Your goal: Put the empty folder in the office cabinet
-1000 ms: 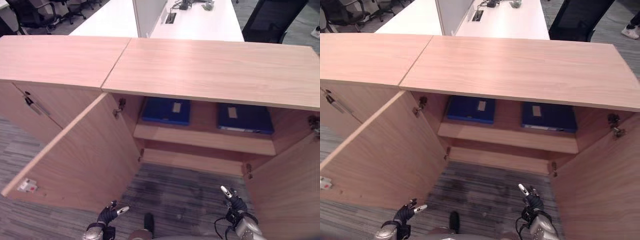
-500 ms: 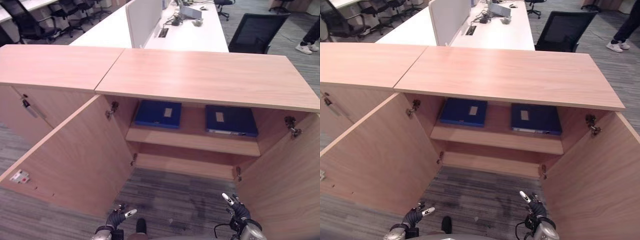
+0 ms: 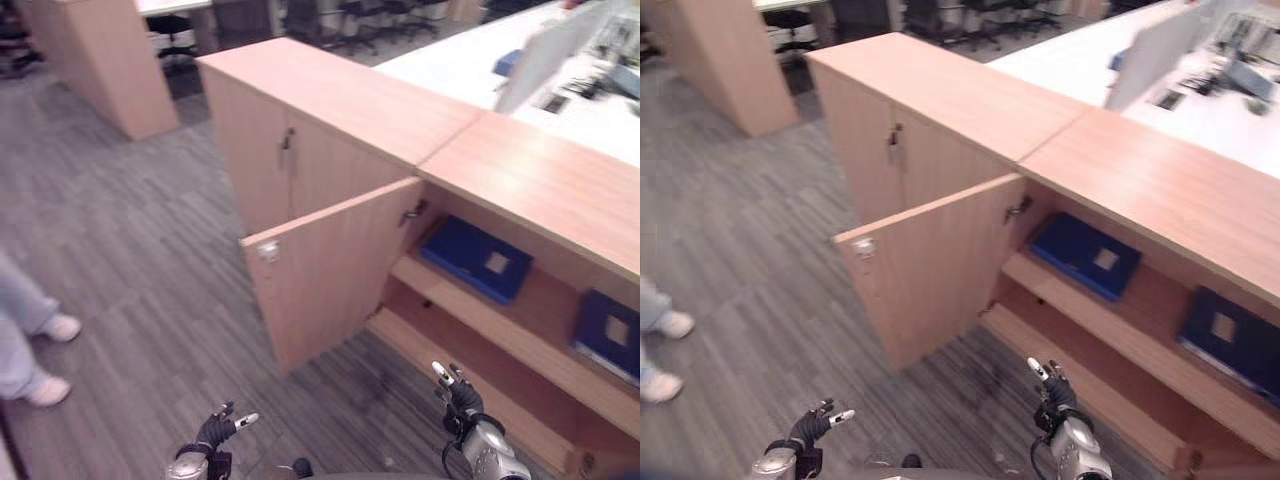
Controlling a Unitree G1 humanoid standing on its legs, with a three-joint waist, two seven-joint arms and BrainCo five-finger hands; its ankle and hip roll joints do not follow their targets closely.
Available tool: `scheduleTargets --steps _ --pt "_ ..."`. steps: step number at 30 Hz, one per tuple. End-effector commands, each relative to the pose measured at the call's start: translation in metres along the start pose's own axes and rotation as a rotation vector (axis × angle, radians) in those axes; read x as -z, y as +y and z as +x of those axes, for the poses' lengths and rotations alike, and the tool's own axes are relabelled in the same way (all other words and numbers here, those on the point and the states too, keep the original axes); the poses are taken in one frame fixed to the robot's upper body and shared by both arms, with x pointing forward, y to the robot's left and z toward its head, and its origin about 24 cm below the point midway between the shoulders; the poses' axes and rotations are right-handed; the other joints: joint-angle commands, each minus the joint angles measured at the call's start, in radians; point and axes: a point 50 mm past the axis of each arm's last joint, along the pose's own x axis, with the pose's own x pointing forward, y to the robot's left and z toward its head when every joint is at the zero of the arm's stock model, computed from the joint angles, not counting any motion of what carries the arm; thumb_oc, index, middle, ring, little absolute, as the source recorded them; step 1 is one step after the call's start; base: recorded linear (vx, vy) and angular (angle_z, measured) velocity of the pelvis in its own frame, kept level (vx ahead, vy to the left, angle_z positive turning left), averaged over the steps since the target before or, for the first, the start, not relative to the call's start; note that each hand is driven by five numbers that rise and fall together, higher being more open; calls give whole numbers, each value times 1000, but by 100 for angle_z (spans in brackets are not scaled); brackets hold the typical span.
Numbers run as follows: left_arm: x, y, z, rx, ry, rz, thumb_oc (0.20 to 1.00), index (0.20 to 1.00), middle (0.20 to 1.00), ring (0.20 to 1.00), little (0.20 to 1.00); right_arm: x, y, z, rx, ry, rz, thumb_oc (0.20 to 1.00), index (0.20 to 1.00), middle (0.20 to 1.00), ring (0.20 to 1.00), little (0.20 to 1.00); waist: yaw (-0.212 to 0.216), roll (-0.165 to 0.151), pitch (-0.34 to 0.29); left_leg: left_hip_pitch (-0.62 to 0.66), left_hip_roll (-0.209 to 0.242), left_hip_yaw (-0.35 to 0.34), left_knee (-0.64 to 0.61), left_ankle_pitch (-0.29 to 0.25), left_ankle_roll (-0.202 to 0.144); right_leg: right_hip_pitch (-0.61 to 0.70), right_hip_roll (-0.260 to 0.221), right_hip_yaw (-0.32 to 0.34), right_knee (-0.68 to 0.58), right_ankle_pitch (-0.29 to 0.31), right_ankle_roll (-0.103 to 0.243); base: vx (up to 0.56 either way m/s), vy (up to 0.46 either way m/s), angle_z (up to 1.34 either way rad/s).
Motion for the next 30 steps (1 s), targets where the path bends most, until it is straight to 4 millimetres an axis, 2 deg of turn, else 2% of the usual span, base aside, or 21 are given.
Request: scheduleTargets --steps 1,2,3,4,5,7,10,11,15,16,17,18,19,22,26,30 --pt "-22 -3 5 -13 -99 -45 1000 1000 1000 1000 1000 -19 -11 -1 14 -87 31 1000 1000 1000 1000 1000 -49 14 36 44 98 -162 -25 -12 -111 45 112 37 -329 52 -41 236 -115 102" --pt "-22 -2 5 -15 -94 -38 1000 1000 1000 1000 1000 -19 -12 -1 15 -87 27 1000 1000 1000 1000 1000 -58 10 39 54 90 -193 -38 -13 -114 29 132 74 -383 61 -38 147 -83 89" --pt "-21 -2 5 -15 -94 -39 1000 1000 1000 1000 1000 -19 -12 -1 15 -86 27 1000 1000 1000 1000 1000 -61 13 42 61 93 -196 -39 -17 -115 37 135 70 -385 59 -39 224 -102 100" --pt "-19 -4 6 -11 -78 -14 1000 1000 1000 1000 1000 -16 -15 -1 25 -67 7 1000 1000 1000 1000 1000 -77 12 49 84 84 -254 -60 -20 -121 5 171 128 -428 73 -33 191 -85 90" --pt "-20 -3 6 -12 -78 -11 1000 1000 1000 1000 1000 -16 -17 -2 30 -70 14 1000 1000 1000 1000 1000 -76 6 45 81 77 -270 -61 -18 -124 22 164 126 -461 81 -32 202 -138 86" --pt "-13 -3 5 -22 -58 -16 1000 1000 1000 1000 1000 -14 -19 -3 28 -56 -10 1000 1000 1000 1000 1000 -67 4 37 81 77 -278 -62 -18 -129 52 156 97 -481 95 -40 107 -170 142" --pt "-9 -6 4 -21 -53 -53 1000 1000 1000 1000 1000 -16 -23 -4 26 -58 -29 1000 1000 1000 1000 1000 -52 13 31 70 92 -314 -48 -11 -159 85 158 62 -504 88 -55 138 -189 63" --pt "-4 -9 3 -16 -35 -60 1000 1000 1000 1000 1000 -17 -25 -5 23 -61 -38 1000 1000 1000 1000 1000 -51 19 27 71 106 -323 -44 -7 -172 101 165 39 -497 71 -68 101 -139 49" --pt "-1 -14 3 -2 -24 -65 1000 1000 1000 1000 1000 -21 -30 -6 29 -73 -50 1000 1000 1000 1000 1000 -55 23 39 38 115 -331 6 5 -195 118 171 6 -486 46 -89 28 -88 43" --pt "-1 -17 3 9 -22 -59 1000 1000 1000 1000 1000 -24 -33 -7 36 -85 -57 1000 1000 1000 1000 1000 -61 20 54 1 114 -288 79 26 -209 135 164 -12 -486 37 -100 13 -49 14" --pt "-2 -19 3 13 -26 -60 1000 1000 1000 1000 1000 -25 -35 -7 45 -85 -58 1000 1000 1000 1000 1000 -65 19 61 -17 119 -249 97 31 -208 148 161 -21 -489 31 -101 1 -26 36" --pt "-2 -20 3 17 -27 -62 1000 1000 1000 1000 1000 -25 -36 -7 51 -83 -56 1000 1000 1000 1000 1000 -65 19 64 -26 126 -218 90 27 -206 157 158 -29 -491 26 -101 -5 -11 59" --pt "-1 -22 3 25 -24 -62 1000 1000 1000 1000 1000 -26 -37 -6 62 -85 -48 1000 1000 1000 1000 1000 -59 24 63 -47 113 -205 59 27 -189 153 164 -28 -486 26 -98 24 -23 56" --pt "7 -20 0 23 2 -44 1000 1000 1000 1000 1000 -19 -36 -8 52 -63 -51 1000 1000 1000 1000 1000 -67 31 31 -5 119 -196 -20 33 -178 150 176 -21 -478 23 -95 81 15 0" --pt "12 -18 -2 28 13 -26 1000 1000 1000 1000 1000 -15 -35 -10 46 -60 -48 1000 1000 1000 1000 1000 -71 35 10 43 122 -177 -60 35 -173 167 171 -22 -486 25 -92 84 43 -19" --pt "11 -17 -2 17 6 -33 1000 1000 1000 1000 1000 -9 -27 -9 28 -42 -50 1000 1000 1000 1000 1000 -66 33 -2 96 129 -148 -124 38 -160 175 168 -9 -525 57 -70 17 64 -25"
